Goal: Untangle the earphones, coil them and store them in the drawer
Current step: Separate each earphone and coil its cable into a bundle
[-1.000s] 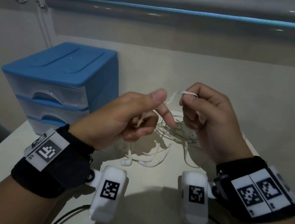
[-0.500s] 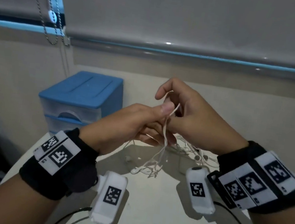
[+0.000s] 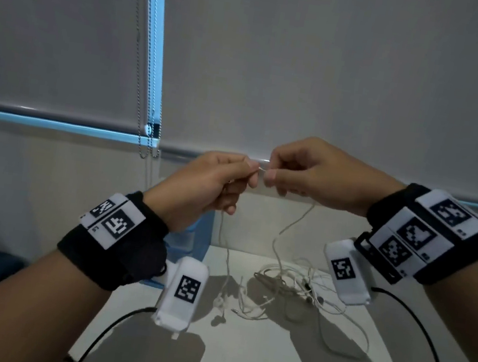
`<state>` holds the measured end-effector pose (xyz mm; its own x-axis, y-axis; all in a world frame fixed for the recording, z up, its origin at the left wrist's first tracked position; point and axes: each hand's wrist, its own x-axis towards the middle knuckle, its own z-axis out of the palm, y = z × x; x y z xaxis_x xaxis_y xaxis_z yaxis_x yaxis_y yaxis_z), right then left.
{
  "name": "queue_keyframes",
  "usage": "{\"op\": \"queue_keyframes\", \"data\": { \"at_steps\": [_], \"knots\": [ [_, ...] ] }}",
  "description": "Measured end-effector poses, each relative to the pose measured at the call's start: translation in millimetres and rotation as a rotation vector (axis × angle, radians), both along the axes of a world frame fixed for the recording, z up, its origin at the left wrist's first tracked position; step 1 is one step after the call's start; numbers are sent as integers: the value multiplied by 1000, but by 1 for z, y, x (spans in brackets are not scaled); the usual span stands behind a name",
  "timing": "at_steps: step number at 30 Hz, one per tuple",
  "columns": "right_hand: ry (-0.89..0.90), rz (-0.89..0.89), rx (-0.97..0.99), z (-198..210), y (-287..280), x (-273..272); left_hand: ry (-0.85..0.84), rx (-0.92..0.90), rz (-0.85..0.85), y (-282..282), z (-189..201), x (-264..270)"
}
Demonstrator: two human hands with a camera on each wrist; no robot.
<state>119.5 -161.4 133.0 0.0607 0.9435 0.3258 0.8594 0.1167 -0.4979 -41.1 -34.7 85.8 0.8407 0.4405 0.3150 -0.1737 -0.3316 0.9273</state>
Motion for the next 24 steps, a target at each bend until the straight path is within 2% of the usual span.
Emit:
{"op": "queue_keyframes", "data": {
  "at_steps": [5, 10, 12, 15, 18, 20, 24],
  "knots": [
    [-76, -17, 227, 22, -4, 0, -43, -10, -71, -7, 24, -17],
    [-51, -196, 371, 33, -10, 21, -61, -34, -106, -7, 19, -25],
    [-36, -210, 359, 34, -14, 25, -42, -47, -101, -6, 18, -25],
    [-83, -107, 227, 35, -18, 14, 6, -70, -111, -10, 21, -19],
    [-170, -2, 81, 38, -15, -2, 8, 2, -114, -18, 24, -10],
    [-227, 3, 84, 40, -13, -5, -22, 33, -101, -22, 22, -6],
    [-304, -122, 217, 49, -14, 6, -62, 37, -75, -22, 18, -6]
  ]
}}
